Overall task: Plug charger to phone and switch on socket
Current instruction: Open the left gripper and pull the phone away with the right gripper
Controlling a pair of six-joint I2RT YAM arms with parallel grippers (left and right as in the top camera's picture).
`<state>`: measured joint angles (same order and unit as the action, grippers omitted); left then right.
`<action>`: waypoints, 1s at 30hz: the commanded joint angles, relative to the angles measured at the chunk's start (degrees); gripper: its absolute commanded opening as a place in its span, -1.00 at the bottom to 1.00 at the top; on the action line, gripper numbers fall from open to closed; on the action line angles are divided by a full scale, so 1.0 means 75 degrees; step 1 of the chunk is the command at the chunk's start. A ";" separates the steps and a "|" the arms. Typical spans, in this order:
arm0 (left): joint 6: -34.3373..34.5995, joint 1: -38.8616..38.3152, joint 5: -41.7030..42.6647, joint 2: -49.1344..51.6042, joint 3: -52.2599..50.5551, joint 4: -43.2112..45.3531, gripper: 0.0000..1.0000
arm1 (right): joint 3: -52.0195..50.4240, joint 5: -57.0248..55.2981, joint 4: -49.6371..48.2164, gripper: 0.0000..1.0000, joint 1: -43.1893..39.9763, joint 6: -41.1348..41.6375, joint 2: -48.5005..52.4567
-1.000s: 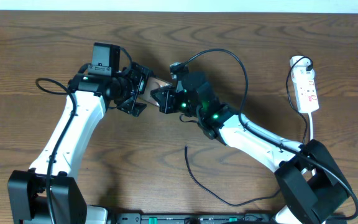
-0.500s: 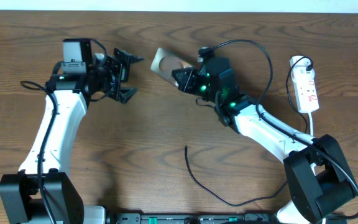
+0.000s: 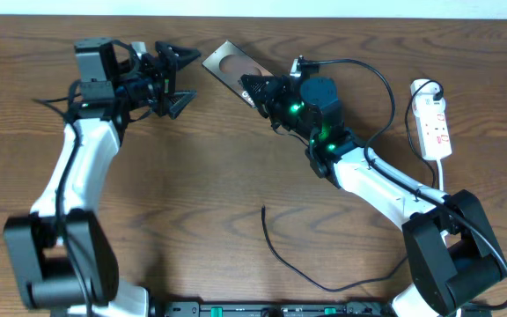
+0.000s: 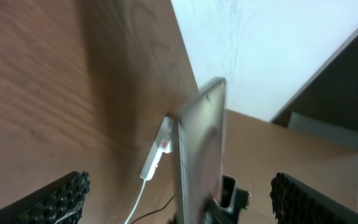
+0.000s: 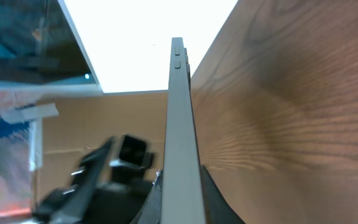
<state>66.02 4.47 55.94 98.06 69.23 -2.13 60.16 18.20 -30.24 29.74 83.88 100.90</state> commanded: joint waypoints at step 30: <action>0.2151 -0.0058 0.1201 0.1387 -0.0105 0.4188 0.89 | 0.0125 -0.1620 -0.0119 -0.97 0.1049 0.2678 -0.0009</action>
<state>82.74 4.38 64.18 109.10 68.23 28.93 60.16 9.37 -30.24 36.27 100.57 100.90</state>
